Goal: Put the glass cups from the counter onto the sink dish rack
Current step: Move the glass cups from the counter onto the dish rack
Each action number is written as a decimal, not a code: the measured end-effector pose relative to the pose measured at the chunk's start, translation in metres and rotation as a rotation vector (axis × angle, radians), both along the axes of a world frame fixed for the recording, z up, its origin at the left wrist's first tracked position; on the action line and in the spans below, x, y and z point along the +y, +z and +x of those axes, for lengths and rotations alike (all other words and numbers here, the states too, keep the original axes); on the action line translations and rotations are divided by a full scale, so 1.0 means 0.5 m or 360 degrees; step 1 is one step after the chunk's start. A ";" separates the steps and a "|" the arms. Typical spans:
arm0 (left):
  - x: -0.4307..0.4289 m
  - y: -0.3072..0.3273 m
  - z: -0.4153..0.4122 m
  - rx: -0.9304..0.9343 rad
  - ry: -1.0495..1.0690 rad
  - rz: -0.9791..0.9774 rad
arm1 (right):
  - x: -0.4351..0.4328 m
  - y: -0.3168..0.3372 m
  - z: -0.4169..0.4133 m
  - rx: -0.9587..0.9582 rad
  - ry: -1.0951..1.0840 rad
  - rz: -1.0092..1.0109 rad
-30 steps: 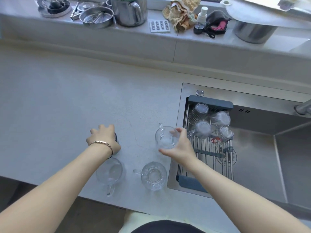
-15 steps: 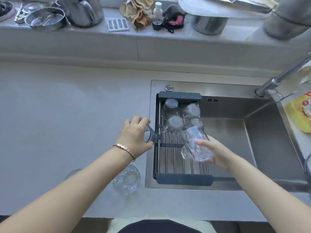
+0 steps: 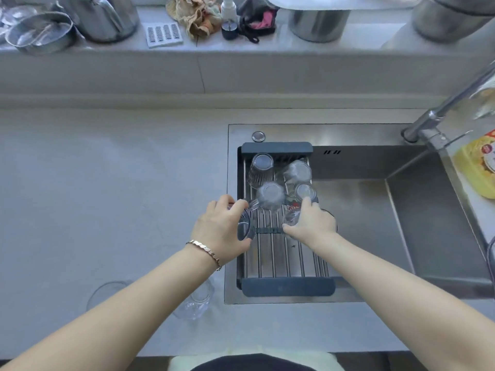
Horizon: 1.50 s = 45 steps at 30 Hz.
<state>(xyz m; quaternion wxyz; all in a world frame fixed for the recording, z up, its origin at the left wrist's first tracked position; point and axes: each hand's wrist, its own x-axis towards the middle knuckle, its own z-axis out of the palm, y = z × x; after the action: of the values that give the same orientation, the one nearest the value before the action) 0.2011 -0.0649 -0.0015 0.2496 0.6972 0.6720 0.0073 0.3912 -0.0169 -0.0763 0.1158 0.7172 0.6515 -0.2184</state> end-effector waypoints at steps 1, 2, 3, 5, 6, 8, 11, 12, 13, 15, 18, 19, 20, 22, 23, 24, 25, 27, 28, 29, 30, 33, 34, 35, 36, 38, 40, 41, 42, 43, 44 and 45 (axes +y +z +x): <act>0.000 0.000 -0.001 0.0006 -0.0005 0.0008 | 0.002 -0.012 -0.004 -0.0046 -0.0003 0.0010; 0.000 0.000 -0.002 0.0014 -0.0013 0.0016 | 0.001 -0.022 -0.008 -0.0084 -0.0004 0.0023; 0.000 0.000 -0.003 0.0023 -0.0018 0.0024 | -0.001 -0.030 -0.011 -0.0111 -0.0002 0.0046; -0.001 -0.001 -0.006 0.0028 -0.0010 0.0049 | -0.009 -0.043 -0.013 -0.0131 0.0008 0.0130; -0.002 -0.001 -0.008 0.0022 -0.0005 0.0067 | -0.013 -0.047 -0.012 -0.0112 0.0001 0.0173; -0.003 -0.004 -0.011 -0.0011 -0.0003 0.0102 | -0.020 -0.049 -0.006 -0.0025 -0.0060 0.0205; -0.005 -0.006 -0.012 -0.0087 0.0044 0.0113 | -0.028 -0.026 0.005 0.0061 -0.0083 0.0267; -0.005 -0.006 -0.012 -0.0138 0.0078 0.0111 | -0.031 -0.012 0.008 0.0131 -0.0020 0.0320; -0.003 -0.005 -0.011 -0.0203 0.0126 0.0096 | -0.034 0.005 0.011 0.0291 0.0077 0.0348; 0.001 0.004 -0.007 -0.0414 0.0268 0.0066 | -0.043 0.050 0.013 0.0835 0.0254 0.0183; 0.012 0.022 0.007 -0.0864 0.0570 -0.0058 | -0.071 0.101 0.004 0.1498 0.0198 -0.0193; 0.014 0.024 0.011 -0.1028 0.0656 -0.0134 | -0.080 0.105 0.002 0.1578 0.0145 -0.0162; 0.016 0.024 0.014 -0.1189 0.0730 -0.0216 | -0.088 0.105 0.001 0.1616 0.0094 -0.0093; 0.020 0.017 0.015 -0.1348 0.0801 -0.0376 | -0.097 0.108 0.006 0.1632 0.0012 0.0060; 0.022 0.013 0.015 -0.1351 0.0800 -0.0455 | -0.098 0.111 0.009 0.1611 -0.0010 0.0112; 0.024 0.009 0.015 -0.1337 0.0788 -0.0529 | -0.098 0.114 0.011 0.1569 -0.0018 0.0144; 0.026 0.003 0.014 -0.1278 0.0780 -0.0584 | -0.095 0.116 0.012 0.1479 -0.0008 0.0170; 0.033 -0.012 0.003 -0.1022 0.0759 -0.0570 | -0.080 0.113 0.009 0.1179 0.0068 0.0201; 0.034 -0.019 -0.006 -0.0883 0.0737 -0.0527 | -0.069 0.108 0.005 0.1017 0.0116 0.0190; 0.032 -0.022 -0.016 -0.0798 0.0717 -0.0496 | -0.058 0.103 -0.002 0.0868 0.0166 0.0165; 0.027 -0.025 -0.028 -0.0742 0.0693 -0.0475 | -0.045 0.096 -0.011 0.0736 0.0218 0.0132; 0.010 -0.029 -0.069 -0.0631 0.0665 -0.0437 | -0.012 0.071 -0.055 0.0373 0.0434 0.0001; 0.004 -0.029 -0.083 -0.0606 0.0668 -0.0414 | -0.003 0.060 -0.073 0.0260 0.0510 -0.0036; -0.001 -0.030 -0.091 -0.0591 0.0673 -0.0401 | 0.003 0.050 -0.086 0.0161 0.0567 -0.0062; -0.005 -0.030 -0.099 -0.0588 0.0685 -0.0386 | 0.008 0.040 -0.097 0.0085 0.0606 -0.0074; -0.013 -0.031 -0.108 -0.0600 0.0720 -0.0368 | 0.010 0.020 -0.107 0.0012 0.0619 -0.0079; -0.019 -0.031 -0.114 -0.0619 0.0745 -0.0358 | 0.004 0.001 -0.109 0.0025 0.0549 -0.0064; -0.021 -0.031 -0.119 -0.0620 0.0757 -0.0349 | 0.000 -0.007 -0.110 0.0058 0.0502 -0.0046; -0.024 -0.031 -0.126 -0.0623 0.0771 -0.0336 | -0.004 -0.013 -0.114 0.0092 0.0470 -0.0020; -0.025 -0.031 -0.131 -0.0628 0.0779 -0.0327 | -0.008 -0.018 -0.116 0.0119 0.0449 0.0006; -0.027 -0.031 -0.135 -0.0633 0.0783 -0.0321 | -0.013 -0.022 -0.116 0.0144 0.0435 0.0029; -0.028 -0.031 -0.138 -0.0636 0.0784 -0.0319 | -0.018 -0.024 -0.116 0.0172 0.0421 0.0044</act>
<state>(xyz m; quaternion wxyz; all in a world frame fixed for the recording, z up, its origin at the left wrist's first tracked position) 0.1323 -0.0790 -0.0168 0.4345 0.4705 0.7555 0.1379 0.3333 -0.0260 -0.0884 0.0982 0.6137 0.7487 -0.2305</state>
